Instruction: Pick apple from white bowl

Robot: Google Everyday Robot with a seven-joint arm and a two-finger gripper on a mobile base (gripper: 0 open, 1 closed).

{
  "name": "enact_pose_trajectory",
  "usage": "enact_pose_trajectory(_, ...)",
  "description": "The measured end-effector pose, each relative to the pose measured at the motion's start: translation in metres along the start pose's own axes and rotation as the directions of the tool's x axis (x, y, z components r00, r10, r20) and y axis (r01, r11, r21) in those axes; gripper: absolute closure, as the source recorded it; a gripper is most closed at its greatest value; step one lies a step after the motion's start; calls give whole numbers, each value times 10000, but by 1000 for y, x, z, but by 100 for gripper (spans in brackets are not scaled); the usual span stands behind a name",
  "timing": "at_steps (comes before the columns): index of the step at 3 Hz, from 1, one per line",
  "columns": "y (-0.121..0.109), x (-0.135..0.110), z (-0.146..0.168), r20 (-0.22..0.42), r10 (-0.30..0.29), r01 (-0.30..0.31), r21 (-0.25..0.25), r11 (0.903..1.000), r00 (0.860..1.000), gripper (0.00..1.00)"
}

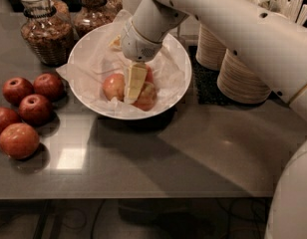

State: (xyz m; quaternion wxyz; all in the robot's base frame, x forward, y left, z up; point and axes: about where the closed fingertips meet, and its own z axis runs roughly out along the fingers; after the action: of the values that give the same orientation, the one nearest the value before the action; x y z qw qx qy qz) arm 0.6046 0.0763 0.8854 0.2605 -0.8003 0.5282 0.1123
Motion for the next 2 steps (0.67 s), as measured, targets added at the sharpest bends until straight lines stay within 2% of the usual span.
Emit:
enact_pose_trajectory(1, -2, -9, -3, 76, -2, 2, 4, 10000, 10000, 28)
enact_pose_trajectory(2, -2, -9, -3, 76, -3, 3, 3, 10000, 10000, 20)
